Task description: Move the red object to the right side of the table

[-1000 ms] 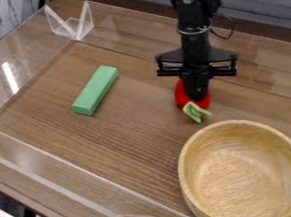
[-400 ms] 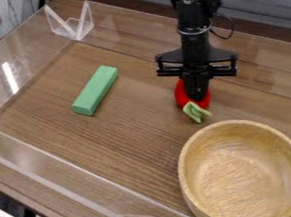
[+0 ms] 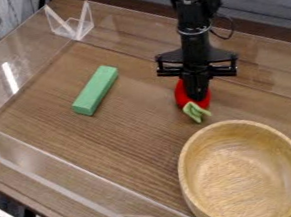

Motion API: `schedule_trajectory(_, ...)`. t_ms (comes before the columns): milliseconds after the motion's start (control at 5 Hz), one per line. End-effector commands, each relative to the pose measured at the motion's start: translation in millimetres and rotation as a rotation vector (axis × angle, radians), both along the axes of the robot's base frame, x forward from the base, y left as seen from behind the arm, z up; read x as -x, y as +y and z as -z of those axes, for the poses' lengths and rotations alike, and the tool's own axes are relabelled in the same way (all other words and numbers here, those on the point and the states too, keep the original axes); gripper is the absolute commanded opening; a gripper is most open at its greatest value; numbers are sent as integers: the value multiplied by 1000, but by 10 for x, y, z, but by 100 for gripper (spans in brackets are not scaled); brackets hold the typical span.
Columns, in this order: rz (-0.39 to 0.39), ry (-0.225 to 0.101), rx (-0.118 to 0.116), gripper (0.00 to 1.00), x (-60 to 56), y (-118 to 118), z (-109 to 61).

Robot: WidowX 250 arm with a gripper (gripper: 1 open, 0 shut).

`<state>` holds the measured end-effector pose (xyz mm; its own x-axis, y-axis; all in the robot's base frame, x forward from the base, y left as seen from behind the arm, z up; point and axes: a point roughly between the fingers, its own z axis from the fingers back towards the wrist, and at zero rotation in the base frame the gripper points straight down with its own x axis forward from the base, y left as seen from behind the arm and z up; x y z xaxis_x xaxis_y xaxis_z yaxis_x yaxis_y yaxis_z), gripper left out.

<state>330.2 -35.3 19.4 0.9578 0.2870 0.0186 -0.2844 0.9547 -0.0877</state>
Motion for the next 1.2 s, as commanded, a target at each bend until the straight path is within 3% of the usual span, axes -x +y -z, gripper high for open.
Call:
schedule_trajectory(0, 22, 49, -5, 0, 95, -10, 174)
schedule_trajectory(800, 153, 60, 92, 0, 56, -499, -57)
schedule_trajectory(1000, 167, 64, 91, 0, 22, -567, -77)
